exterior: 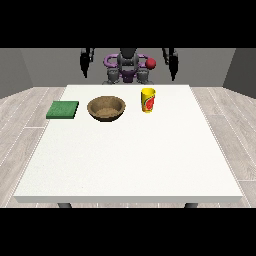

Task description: Pick the cup and pour the ball into the bowl, then pick the bowl and place it on the pad

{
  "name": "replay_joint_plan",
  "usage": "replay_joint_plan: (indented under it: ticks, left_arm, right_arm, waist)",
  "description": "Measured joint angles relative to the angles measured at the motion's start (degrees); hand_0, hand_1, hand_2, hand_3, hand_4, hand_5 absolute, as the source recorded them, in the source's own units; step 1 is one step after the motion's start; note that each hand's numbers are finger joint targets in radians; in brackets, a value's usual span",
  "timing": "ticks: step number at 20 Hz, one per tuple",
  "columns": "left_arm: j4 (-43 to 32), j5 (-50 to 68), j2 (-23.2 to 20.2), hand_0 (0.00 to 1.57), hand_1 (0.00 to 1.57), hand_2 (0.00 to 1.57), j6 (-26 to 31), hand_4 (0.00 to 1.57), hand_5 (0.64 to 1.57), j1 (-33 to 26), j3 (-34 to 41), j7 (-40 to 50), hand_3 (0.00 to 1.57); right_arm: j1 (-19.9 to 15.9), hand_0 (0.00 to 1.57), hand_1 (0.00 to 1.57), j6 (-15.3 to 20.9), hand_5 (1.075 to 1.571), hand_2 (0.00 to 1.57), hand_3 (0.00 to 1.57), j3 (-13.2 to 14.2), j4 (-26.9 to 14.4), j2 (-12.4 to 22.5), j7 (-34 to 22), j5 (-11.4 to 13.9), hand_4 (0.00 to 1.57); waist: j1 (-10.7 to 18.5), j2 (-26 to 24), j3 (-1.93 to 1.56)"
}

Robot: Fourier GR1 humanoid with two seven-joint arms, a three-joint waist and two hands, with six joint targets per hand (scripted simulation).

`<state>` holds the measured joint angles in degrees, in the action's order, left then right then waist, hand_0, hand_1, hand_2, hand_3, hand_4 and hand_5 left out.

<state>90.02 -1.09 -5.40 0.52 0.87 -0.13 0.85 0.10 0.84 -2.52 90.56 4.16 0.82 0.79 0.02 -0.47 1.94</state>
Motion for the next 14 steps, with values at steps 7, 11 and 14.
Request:
replay_joint_plan:
  ticks: [7,11,14]
  left_arm:
    - [5.04,1.92,0.2,0.0,0.0,0.0,-0.71,0.64,1.565,0.3,0.0,5.56,0.0]
    - [8.91,5.03,3.41,0.0,0.0,0.0,-5.45,0.64,1.564,-2.19,-2.91,14.14,0.0]
    - [12.95,4.93,4.42,0.0,0.0,0.0,-9.16,0.6,1.563,-1.09,-4.91,20.76,0.0]
  right_arm:
    - [0.36,0.0,0.0,-0.11,1.539,0.0,0.0,1.25,4.46,1.2,-5.64,-1.8,0.87]
    - [3.18,0.0,0.0,0.7,1.532,0.0,0.0,1.63,9.12,0.05,-16.07,-5.78,0.86]
    - [2.18,0.0,0.0,2.39,1.54,0.0,0.0,2.1,14.0,0.23,-23.5,-7.03,0.82]
  waist:
    - [-0.31,-12.63,-1.3]
    - [-2.24,-20.15,-1.69]
    - [-2.62,-21.44,-1.84]
